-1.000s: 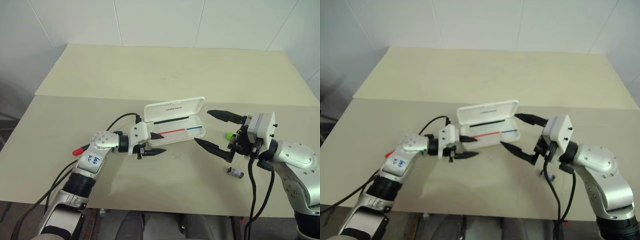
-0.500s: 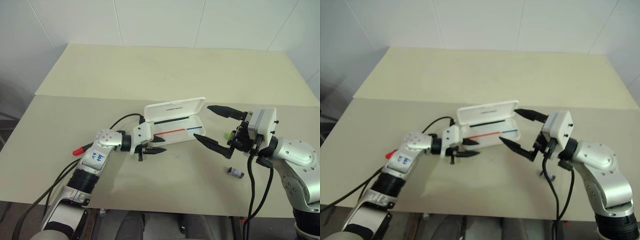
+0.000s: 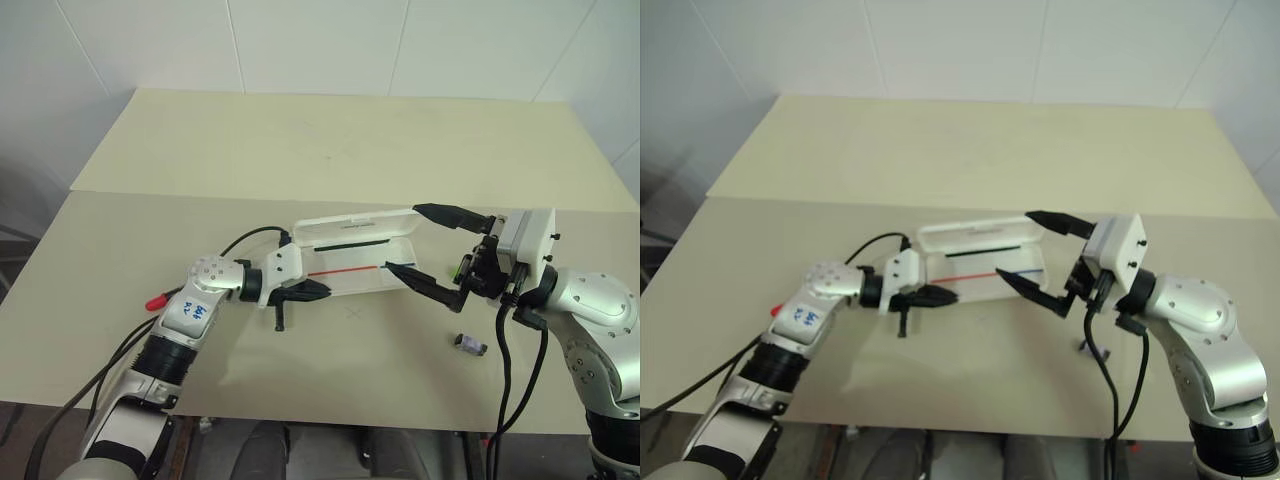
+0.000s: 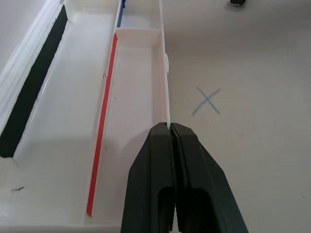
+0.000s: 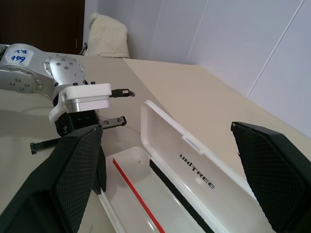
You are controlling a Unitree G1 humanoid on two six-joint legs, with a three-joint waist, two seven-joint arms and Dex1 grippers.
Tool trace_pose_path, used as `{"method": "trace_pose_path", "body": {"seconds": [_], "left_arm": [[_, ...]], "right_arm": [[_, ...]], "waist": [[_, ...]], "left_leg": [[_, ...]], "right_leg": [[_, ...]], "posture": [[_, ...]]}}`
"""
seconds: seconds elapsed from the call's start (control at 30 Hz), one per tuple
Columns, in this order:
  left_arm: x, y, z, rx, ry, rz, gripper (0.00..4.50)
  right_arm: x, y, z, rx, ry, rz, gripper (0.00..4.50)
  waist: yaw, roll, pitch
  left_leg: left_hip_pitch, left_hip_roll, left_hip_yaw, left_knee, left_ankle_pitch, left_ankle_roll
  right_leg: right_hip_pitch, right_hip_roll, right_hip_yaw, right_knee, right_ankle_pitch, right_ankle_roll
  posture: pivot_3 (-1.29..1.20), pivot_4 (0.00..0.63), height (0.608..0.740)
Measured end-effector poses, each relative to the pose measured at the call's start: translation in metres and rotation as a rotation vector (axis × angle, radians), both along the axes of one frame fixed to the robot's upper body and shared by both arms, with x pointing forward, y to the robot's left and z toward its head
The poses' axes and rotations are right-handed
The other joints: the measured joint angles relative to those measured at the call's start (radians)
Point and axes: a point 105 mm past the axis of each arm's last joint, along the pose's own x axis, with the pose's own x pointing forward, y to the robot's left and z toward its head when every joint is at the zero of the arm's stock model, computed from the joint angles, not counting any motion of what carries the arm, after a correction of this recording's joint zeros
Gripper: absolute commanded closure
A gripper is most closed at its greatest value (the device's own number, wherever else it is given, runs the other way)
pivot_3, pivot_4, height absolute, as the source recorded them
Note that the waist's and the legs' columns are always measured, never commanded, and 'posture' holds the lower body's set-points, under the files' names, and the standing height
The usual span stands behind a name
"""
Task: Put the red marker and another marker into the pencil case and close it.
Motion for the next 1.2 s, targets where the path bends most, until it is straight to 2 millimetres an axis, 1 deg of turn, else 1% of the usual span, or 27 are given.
{"method": "trace_pose_path", "body": {"seconds": [0.13, 0.2, 0.3, 0.47, 0.57, 0.83, 1.13, 1.2], "left_arm": [[-0.007, 0.003, 0.001, 0.021, 0.011, -0.018, 4.47], [-0.012, 0.006, 0.001, 0.033, 0.022, -0.026, 4.47], [-0.022, 0.01, 0.0, 0.048, 0.043, -0.034, 4.47], [-0.033, 0.01, -0.004, 0.043, 0.066, -0.033, 4.47], [-0.033, 0.01, -0.005, 0.039, 0.076, -0.028, 4.47], [-0.035, 0.0, -0.005, 0.036, 0.067, -0.078, 4.47], [-0.033, 0.001, -0.006, 0.044, 0.063, -0.106, 4.47], [-0.033, 0.001, -0.006, 0.044, 0.067, -0.102, 4.03]], "right_arm": [[-0.002, -0.002, -0.001, -0.021, 0.013, 0.013, 0.0], [-0.003, -0.006, -0.005, -0.04, 0.037, 0.009, 0.0], [-0.012, -0.022, -0.02, -0.082, 0.119, -0.02, 0.0], [-0.025, -0.044, -0.033, -0.127, 0.19, -0.074, 0.0], [-0.028, -0.05, -0.035, -0.135, 0.203, -0.092, 0.0], [-0.032, -0.044, -0.031, -0.14, 0.178, -0.086, 0.0], [-0.031, -0.041, -0.028, -0.119, 0.165, -0.094, 0.0], [-0.03, -0.04, -0.027, -0.118, 0.16, -0.092, 0.0]], "waist": [[0.002, 0.0, 0.0], [0.003, 0.0, 0.0], [0.004, 0.0, 0.0], [0.006, 0.0, 0.0], [0.005, 0.0, 0.0], [0.007, 0.0, 0.0], [0.01, 0.0, 0.0], [0.01, 0.0, 0.0]], "left_leg": [[-0.001, 0.0, 0.0, -0.001, 0.0, 0.0], [-0.001, 0.0, 0.0, -0.001, 0.0, 0.0], [-0.001, 0.0, 0.0, -0.002, -0.001, 0.001], [-0.001, 0.0, 0.0, -0.001, -0.001, 0.001], [-0.001, 0.0, 0.001, 0.001, -0.001, 0.001], [-0.001, 0.0, 0.001, 0.002, -0.001, 0.001], [-0.001, 0.0, 0.001, 0.002, -0.001, 0.001], [-0.001, 0.0, 0.001, 0.002, -0.001, 0.001]], "right_leg": [[-0.001, 0.0, 0.0, 0.0, 0.0, 0.001], [-0.001, 0.0, 0.0, 0.0, 0.0, 0.001], [-0.001, 0.0, 0.0, -0.001, 0.0, 0.001], [0.0, 0.0, 0.0, -0.001, -0.001, -0.001], [0.0, 0.0, 0.0, -0.002, -0.003, -0.003], [0.001, 0.0, 0.0, -0.002, -0.002, -0.003], [0.001, 0.0, 0.0, -0.002, -0.002, -0.003], [0.001, 0.0, 0.0, -0.002, -0.002, -0.003]], "posture": [[0.0, 0.15, 0.74], [0.0, 0.15, 0.74], [0.0, 0.15, 0.74], [0.0, 0.15, 0.74], [0.0, 0.15, 0.74], [0.0, 0.15, 0.74], [0.0, 0.15, 0.74], [0.0, 0.15, 0.74]]}}
